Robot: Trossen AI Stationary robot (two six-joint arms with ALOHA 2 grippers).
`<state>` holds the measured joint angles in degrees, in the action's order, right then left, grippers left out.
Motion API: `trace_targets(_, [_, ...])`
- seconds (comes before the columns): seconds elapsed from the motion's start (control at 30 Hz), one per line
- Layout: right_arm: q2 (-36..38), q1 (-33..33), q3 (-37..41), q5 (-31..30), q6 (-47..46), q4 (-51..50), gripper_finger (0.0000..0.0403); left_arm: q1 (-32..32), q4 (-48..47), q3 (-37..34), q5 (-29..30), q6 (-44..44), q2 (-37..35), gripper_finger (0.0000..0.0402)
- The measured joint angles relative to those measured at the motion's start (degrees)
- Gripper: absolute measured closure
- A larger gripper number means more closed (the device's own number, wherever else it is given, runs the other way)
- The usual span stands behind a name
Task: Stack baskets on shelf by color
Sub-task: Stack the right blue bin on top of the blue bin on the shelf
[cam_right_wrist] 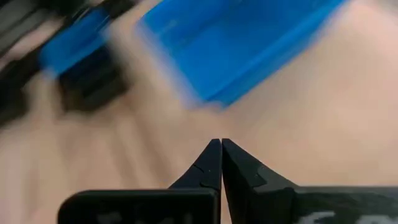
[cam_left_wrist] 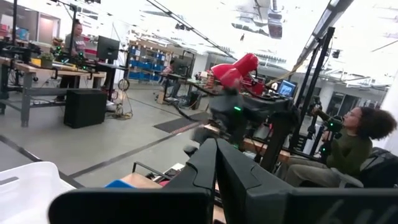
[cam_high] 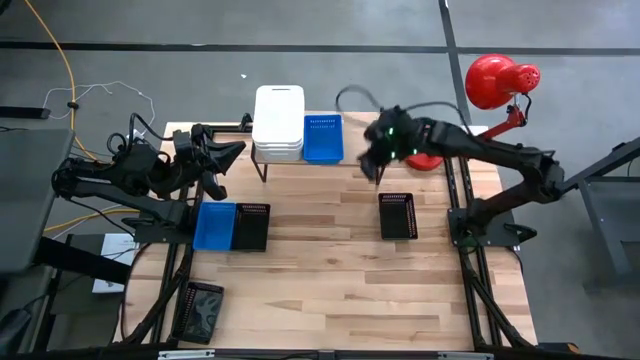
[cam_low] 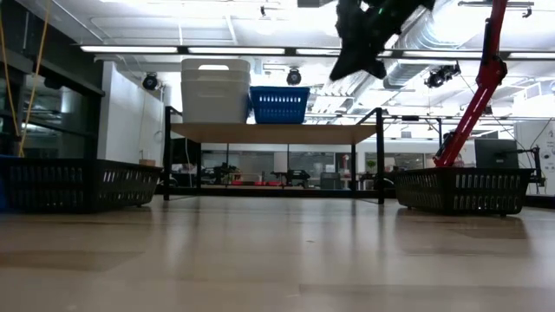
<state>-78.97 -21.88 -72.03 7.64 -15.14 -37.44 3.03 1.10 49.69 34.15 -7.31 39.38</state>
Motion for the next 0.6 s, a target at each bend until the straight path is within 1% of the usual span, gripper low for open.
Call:
trace_targets(0.07, [-0.1, 4.1, 0.0, 2.0, 0.4, -0.7, 0.0403, 0.0, 0.0, 0.0, 0.0, 0.0, 0.0, 0.0402])
trace_targets(0.13, [-1.0, 8.2, 0.1, 1.1, -0.3, 0.8, 0.0403, 0.0, 0.0, 0.0, 0.0, 0.0, 0.0, 0.0401])
trace_targets(0.17, [-1.8, 10.0, 0.3, -1.2, -1.2, 2.1, 0.0403, 0.0, 0.0, 0.0, 0.0, 0.0, 0.0, 0.0402])
trace_targets(0.23, [-3.6, 12.9, 0.9, -8.1, -3.2, 4.7, 0.0403, 0.0, 0.0, 0.0, 0.0, 0.0, 0.0, 0.0401])
trace_targets(0.33, [-7.3, 15.2, 1.2, -17.6, -6.9, 10.7, 0.0403, 0.0, 0.0, 0.0, 0.0, 0.0, 0.0, 0.0402])
trace_targets(0.47, [-11.7, 16.3, 1.3, -24.6, -12.0, 18.2, 0.0403, 0.0, 0.0, 0.0, 0.0, 0.0, 0.0, 0.0401])
trace_targets(0.6, [-13.9, 16.3, 1.3, -29.1, -17.5, 24.2, 0.0403, 0.0, 0.0, 0.0, 0.0, 0.7, 0.0, 0.0401])
